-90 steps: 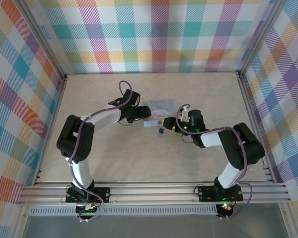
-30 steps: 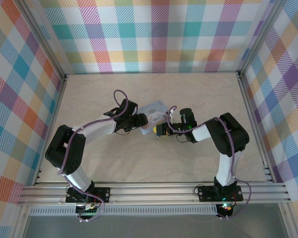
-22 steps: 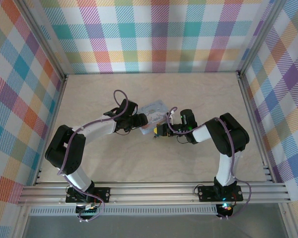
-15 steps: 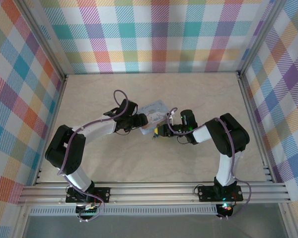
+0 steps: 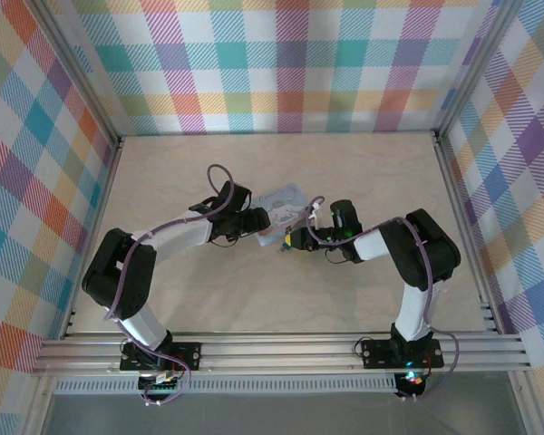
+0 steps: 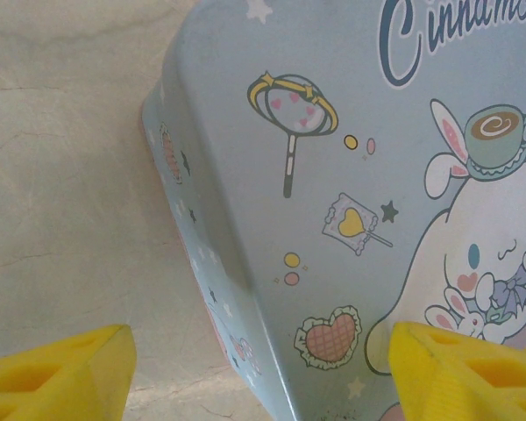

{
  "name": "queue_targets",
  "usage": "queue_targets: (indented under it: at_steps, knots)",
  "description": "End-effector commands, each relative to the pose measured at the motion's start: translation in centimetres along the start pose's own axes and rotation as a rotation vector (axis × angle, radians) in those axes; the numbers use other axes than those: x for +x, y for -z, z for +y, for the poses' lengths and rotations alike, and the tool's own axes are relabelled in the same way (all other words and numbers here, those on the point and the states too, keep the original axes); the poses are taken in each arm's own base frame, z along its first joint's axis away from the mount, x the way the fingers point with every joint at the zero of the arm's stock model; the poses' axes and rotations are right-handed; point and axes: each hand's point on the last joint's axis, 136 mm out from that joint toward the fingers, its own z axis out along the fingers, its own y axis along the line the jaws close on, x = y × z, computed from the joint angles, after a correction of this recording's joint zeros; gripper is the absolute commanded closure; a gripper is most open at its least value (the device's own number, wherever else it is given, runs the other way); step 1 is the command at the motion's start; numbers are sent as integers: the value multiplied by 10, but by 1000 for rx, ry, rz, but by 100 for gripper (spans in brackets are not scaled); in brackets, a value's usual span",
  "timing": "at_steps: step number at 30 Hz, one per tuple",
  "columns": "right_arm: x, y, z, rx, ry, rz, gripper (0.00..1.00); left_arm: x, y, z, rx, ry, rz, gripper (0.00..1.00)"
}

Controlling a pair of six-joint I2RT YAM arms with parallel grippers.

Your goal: Unlock the padlock with the key

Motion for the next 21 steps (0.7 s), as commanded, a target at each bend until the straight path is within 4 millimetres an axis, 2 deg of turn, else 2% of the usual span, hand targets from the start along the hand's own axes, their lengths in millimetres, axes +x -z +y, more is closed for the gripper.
queue_targets:
  at_steps: [1, 16, 21]
  knots:
    - [4, 5, 3, -3, 21, 8, 70, 27, -2, 20, -84, -2, 81, 25]
    - [-4, 4, 1, 1, 11, -17, 91, 27, -2, 21, -86, -2, 78, 25]
    - [-6, 8, -4, 10, -17, -49, 94, 28, -3, 23, -92, -1, 80, 25]
